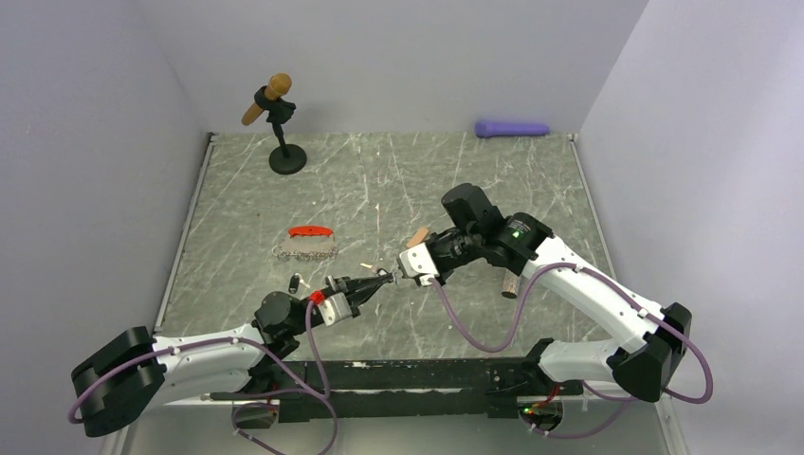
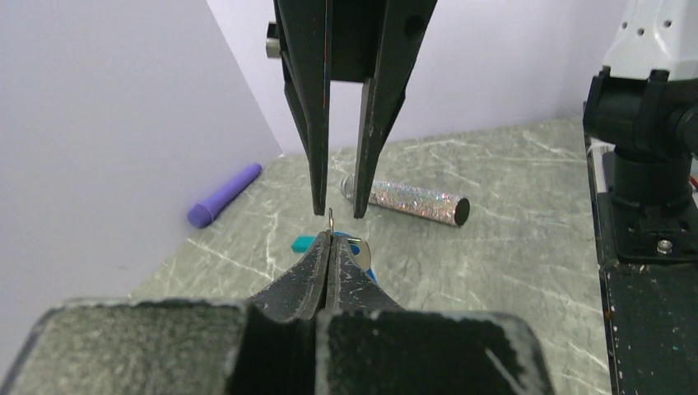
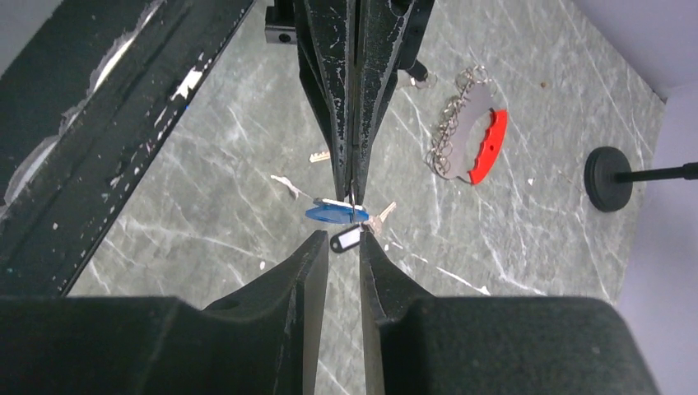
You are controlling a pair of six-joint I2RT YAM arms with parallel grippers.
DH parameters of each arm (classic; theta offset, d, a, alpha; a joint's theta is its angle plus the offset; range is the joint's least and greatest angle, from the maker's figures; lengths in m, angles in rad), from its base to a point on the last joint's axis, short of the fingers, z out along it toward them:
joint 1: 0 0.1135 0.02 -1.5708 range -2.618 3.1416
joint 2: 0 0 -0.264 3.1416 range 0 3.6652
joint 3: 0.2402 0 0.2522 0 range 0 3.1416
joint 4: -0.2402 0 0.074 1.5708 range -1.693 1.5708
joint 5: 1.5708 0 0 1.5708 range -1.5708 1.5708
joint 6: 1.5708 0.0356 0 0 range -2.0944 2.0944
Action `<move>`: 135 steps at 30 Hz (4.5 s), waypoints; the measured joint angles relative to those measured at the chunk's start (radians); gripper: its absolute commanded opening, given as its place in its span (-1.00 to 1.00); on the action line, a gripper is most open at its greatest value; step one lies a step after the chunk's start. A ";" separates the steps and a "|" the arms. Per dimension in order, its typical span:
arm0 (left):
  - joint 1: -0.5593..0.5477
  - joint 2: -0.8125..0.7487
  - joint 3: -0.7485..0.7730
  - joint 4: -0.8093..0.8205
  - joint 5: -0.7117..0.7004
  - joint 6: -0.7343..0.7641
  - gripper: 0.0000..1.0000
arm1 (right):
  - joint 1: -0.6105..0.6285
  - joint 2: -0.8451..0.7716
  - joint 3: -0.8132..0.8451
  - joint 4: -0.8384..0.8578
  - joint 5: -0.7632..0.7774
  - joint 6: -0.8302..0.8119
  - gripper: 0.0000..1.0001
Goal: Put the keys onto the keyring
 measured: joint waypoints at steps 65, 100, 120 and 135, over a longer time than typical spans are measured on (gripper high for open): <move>-0.002 -0.021 0.100 -0.273 -0.060 -0.004 -0.31 | 0.096 0.206 0.249 -0.293 0.272 0.029 -1.00; -0.002 0.020 0.100 -0.177 -0.032 -0.053 -0.58 | 0.092 0.209 0.260 -0.266 0.238 0.100 -1.00; -0.002 0.020 0.090 -0.183 -0.033 -0.052 -1.00 | 0.089 0.209 0.260 -0.265 0.235 0.111 -1.00; -0.002 0.003 -0.032 -0.008 -0.114 -0.116 -1.00 | 0.038 0.195 0.260 -0.222 0.154 0.187 -0.05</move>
